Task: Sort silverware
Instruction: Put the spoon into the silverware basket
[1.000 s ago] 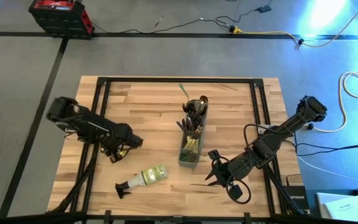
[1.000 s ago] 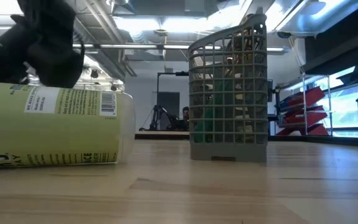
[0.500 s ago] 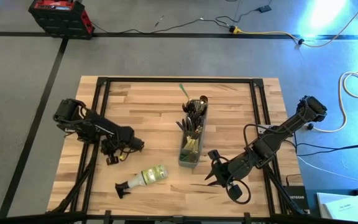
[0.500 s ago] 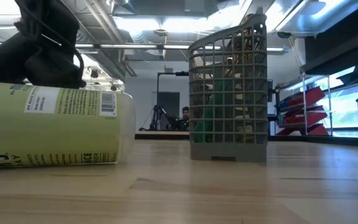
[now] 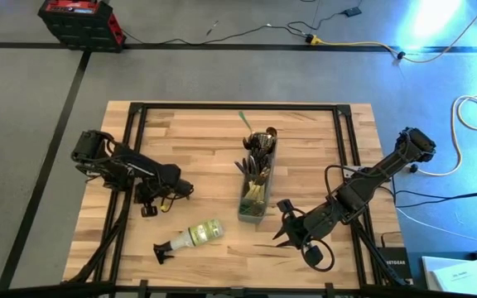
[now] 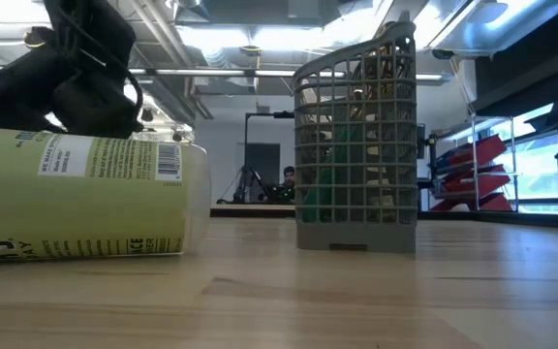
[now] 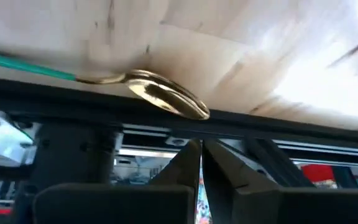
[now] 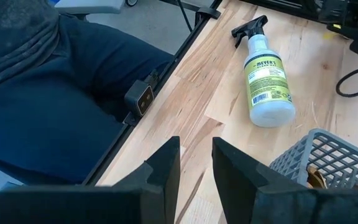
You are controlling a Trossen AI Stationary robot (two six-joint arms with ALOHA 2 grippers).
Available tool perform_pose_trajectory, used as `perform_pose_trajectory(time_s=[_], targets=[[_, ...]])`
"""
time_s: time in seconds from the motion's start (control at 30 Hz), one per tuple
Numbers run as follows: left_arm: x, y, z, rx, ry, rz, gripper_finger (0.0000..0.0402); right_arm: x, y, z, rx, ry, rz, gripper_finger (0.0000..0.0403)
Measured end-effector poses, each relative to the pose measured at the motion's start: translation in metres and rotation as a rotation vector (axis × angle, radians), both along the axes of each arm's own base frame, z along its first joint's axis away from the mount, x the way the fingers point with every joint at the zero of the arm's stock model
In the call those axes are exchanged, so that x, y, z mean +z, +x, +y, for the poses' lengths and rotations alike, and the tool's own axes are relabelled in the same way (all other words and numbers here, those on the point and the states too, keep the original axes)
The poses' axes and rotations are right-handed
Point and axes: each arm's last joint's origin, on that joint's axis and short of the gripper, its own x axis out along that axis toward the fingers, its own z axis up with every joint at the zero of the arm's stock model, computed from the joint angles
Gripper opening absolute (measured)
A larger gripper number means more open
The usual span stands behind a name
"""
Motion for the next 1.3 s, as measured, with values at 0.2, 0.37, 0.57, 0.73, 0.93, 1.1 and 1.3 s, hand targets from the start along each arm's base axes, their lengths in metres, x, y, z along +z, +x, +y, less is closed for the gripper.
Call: perform_pose_trajectory(time_s=[0.2,0.37,0.57,0.73,0.93,1.1,1.3], targets=[[-0.009,-0.004,0.011,0.094,0.025,-0.01,0.0,0.0,0.0,0.0,-0.002,-0.001,0.006,0.0076],[-0.018,-0.01,0.02,0.129,0.019,-0.015,0.0,0.0,0.0,0.0,-0.003,-0.001,0.006,0.0076],[-0.03,-0.017,0.019,0.184,-0.042,-0.052,0.0,0.0,0.0,0.0,-0.003,0.0,0.006,0.0076],[-0.03,-0.012,0.016,0.192,-0.055,-0.09,0.0,0.0,0.0,0.0,-0.003,0.0,0.006,0.0076],[-0.026,0.007,0.007,0.155,-0.125,-0.218,0.0,0.0,0.0,0.0,-0.004,0.001,0.007,0.0076],[-0.022,0.024,0.0,0.117,-0.168,-0.338,0.0,0.0,0.0,0.0,-0.004,0.0,0.007,0.0076],[-0.015,0.048,-0.011,-0.013,-0.233,-0.537,0.0,0.0,0.0,0.0,-0.004,0.0,0.007,0.0076]])
